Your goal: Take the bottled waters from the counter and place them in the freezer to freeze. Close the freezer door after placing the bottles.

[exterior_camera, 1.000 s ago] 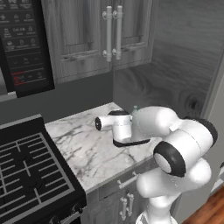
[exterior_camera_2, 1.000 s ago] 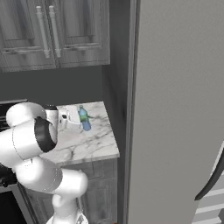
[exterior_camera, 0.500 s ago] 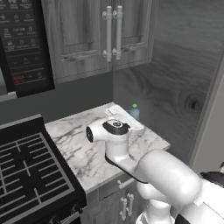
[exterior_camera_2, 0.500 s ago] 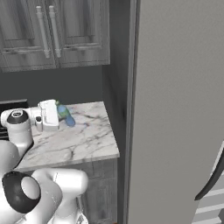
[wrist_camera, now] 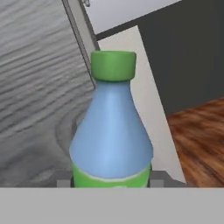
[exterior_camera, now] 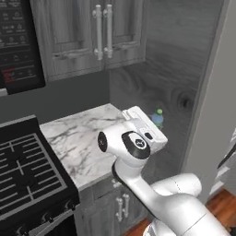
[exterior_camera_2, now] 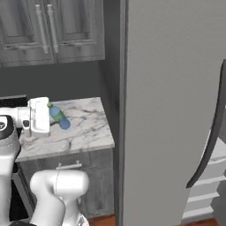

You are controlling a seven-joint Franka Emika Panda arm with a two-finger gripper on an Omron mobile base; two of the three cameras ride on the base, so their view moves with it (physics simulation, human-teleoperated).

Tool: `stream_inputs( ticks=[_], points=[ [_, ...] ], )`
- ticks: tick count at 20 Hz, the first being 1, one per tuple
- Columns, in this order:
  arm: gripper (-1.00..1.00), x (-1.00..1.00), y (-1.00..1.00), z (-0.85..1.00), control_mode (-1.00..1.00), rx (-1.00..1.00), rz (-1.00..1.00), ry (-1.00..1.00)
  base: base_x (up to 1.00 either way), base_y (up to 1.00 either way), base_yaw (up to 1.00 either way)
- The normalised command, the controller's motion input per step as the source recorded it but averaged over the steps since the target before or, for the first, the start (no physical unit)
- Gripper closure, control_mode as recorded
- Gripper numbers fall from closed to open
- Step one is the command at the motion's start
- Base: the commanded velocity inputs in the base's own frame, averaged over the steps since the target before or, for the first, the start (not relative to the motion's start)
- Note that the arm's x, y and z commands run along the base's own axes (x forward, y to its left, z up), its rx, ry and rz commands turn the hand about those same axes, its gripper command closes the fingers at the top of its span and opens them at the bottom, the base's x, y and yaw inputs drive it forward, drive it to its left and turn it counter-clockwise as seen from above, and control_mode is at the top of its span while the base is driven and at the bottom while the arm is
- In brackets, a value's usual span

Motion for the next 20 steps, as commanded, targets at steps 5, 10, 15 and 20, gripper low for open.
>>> stream_inputs(
  ticks=[5, 10, 15, 20],
  points=[
    [1.00, 0.00, 0.00, 0.00, 1.00, 0.00, 0.00, 0.00, -1.00, -0.99, -0.03],
    [1.00, 0.00, 0.00, 0.00, 1.00, 0.00, 0.00, 0.00, -0.49, -1.00, 0.06],
    [1.00, 0.00, 0.00, 0.00, 1.00, 0.00, 0.00, 0.00, -0.14, -1.00, 0.22],
    [1.00, 0.00, 0.00, 0.00, 1.00, 0.00, 0.00, 0.00, 0.11, -1.00, 0.12]
  ],
)
